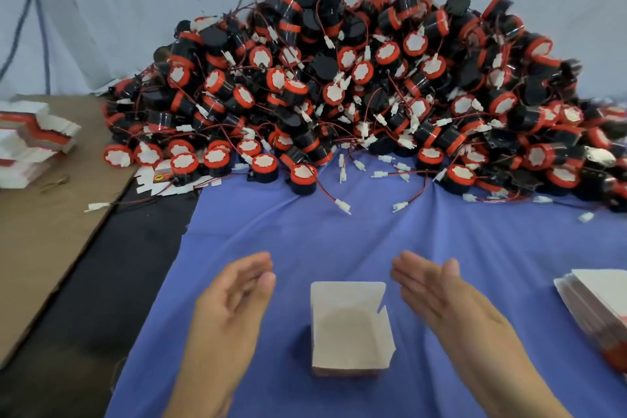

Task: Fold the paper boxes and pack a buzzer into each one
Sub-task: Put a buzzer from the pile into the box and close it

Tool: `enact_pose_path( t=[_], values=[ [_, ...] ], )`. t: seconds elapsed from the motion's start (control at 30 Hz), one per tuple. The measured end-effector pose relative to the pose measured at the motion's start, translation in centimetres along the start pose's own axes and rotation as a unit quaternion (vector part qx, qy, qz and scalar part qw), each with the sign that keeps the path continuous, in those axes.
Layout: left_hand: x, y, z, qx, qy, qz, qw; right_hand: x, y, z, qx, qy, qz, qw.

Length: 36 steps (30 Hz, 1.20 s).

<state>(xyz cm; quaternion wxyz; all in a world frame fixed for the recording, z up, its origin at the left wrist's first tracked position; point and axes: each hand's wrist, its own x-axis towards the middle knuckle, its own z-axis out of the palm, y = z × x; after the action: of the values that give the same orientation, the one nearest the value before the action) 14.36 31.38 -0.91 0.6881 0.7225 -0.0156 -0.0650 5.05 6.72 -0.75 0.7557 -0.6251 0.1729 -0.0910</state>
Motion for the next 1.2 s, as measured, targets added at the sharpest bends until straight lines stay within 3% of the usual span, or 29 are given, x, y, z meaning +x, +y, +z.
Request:
enact_pose_path(
  t=[0.1,0.23,0.43,0.57,0.8,0.9,1.03,1.2],
  values=[
    [4.8,0.9,1.8,0.001,0.005,0.008,1.000,7.3,-2.2,2.8,0.025,-0.104,0.084,0.991],
    [12.5,0.1,5.7,0.067,0.007,0.007,0.998,15.8,-1.7,8.6,-0.033,-0.108,0.137,0.984],
    [21.0,-1.7,8.4,0.130,0.046,0.005,0.990,23.5,-0.8,11.8,-0.242,0.004,0.026,0.970],
    [22.8,-1.7,9.2,0.159,0.013,0.018,0.987,24.7,-1.4,11.8,-0.272,-0.019,0.010,0.962],
    [18.5,0.4,7.1,0.134,0.021,0.036,0.990,19.0,-2.1,9.4,-0.150,-0.092,0.038,0.984],
    [15.4,2.1,5.7,0.123,-0.018,0.057,0.991,16.1,-3.4,7.8,-0.082,-0.086,0.061,0.991],
    [11.2,5.4,3.8,0.123,-0.066,0.152,0.978,12.8,-6.4,6.5,-0.011,-0.051,0.089,0.995],
    [5.3,9.2,2.8,0.130,-0.177,0.239,0.946,8.3,-10.5,5.1,0.007,-0.051,0.038,0.998]
  ],
)
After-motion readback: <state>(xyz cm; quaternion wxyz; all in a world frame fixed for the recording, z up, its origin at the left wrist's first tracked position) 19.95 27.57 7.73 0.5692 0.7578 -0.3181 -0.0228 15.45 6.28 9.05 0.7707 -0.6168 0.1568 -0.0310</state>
